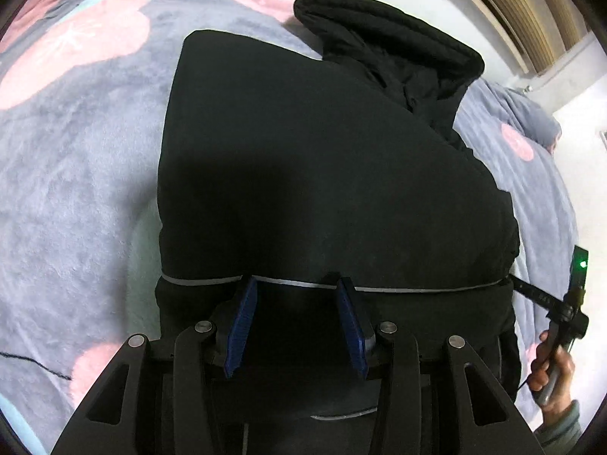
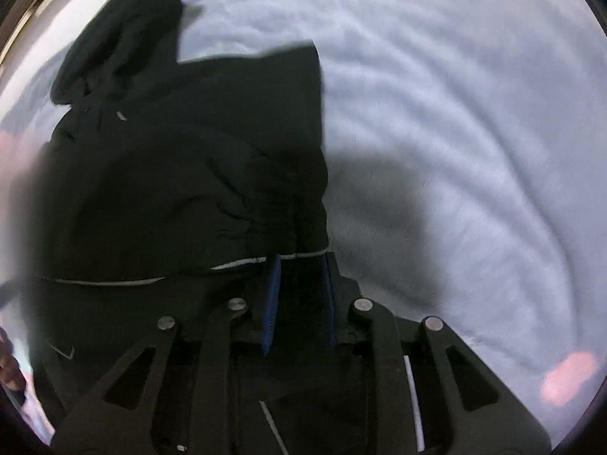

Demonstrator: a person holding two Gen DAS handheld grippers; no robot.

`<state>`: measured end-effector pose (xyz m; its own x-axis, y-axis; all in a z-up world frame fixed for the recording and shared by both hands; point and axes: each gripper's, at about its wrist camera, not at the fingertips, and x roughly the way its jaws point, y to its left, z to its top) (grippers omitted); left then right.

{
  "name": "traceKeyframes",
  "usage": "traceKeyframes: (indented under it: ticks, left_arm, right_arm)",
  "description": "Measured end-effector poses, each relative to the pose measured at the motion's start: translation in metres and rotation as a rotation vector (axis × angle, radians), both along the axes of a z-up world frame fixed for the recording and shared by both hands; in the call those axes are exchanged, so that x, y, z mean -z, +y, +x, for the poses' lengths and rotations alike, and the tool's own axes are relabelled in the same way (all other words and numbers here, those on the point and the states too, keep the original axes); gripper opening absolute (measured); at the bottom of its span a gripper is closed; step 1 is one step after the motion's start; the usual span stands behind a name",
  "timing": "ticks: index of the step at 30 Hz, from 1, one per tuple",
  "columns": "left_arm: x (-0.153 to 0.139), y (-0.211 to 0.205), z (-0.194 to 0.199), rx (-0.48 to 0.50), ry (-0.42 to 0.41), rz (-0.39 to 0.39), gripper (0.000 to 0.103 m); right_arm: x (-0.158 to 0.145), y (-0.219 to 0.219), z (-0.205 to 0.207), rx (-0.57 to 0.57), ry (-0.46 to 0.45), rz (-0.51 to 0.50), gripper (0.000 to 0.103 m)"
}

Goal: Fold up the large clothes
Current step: 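Grasp the jacket hem with both tools side by side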

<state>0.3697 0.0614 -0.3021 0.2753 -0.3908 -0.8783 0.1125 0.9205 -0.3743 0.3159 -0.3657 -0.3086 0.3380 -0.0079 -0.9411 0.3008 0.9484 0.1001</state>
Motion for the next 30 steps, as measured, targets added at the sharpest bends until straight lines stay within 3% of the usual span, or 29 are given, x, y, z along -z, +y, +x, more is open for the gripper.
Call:
traceKeyframes:
  ticks: [3, 7, 9, 11, 12, 15, 19, 21, 25, 30]
  left_arm:
    - [-0.004, -0.004, -0.001, 0.019, -0.007, 0.030, 0.045]
    - [-0.024, -0.004, -0.003, 0.027, -0.039, 0.015, 0.045]
    - [-0.044, 0.000, -0.005, 0.025, -0.084, -0.007, 0.045]
    - [-0.060, 0.000, -0.002, 0.023, -0.125, -0.013, 0.045]
    - [-0.063, -0.001, 0.001, 0.021, -0.134, -0.011, 0.045]
    - [-0.057, -0.006, 0.016, 0.012, -0.127, 0.037, 0.045]
    - [-0.012, -0.007, 0.030, -0.020, -0.033, 0.083, 0.045]
    - [0.000, -0.010, 0.031, -0.016, -0.031, 0.097, 0.045]
    - [0.010, -0.021, 0.037, -0.015, -0.019, 0.160, 0.045]
    - [-0.014, -0.029, 0.016, 0.013, -0.011, 0.235, 0.045]
  right_arm:
    - [-0.005, 0.006, 0.000, -0.026, 0.014, -0.045, 0.019]
    - [-0.045, 0.005, -0.007, -0.009, -0.023, -0.055, 0.022]
    - [-0.068, 0.009, -0.013, -0.015, -0.078, -0.041, 0.032]
    - [-0.087, 0.021, -0.010, -0.039, -0.137, -0.028, 0.053]
    - [-0.090, 0.031, -0.006, -0.066, -0.148, -0.011, 0.054]
    - [-0.078, 0.056, 0.012, -0.124, -0.122, -0.025, 0.052]
    - [-0.012, 0.072, 0.031, -0.125, 0.026, -0.028, 0.044]
    - [0.006, 0.070, 0.031, -0.125, 0.039, -0.017, 0.042]
    - [0.009, 0.073, 0.029, -0.134, 0.042, -0.044, 0.043]
    - [-0.004, 0.075, 0.022, -0.165, 0.090, -0.092, 0.041]
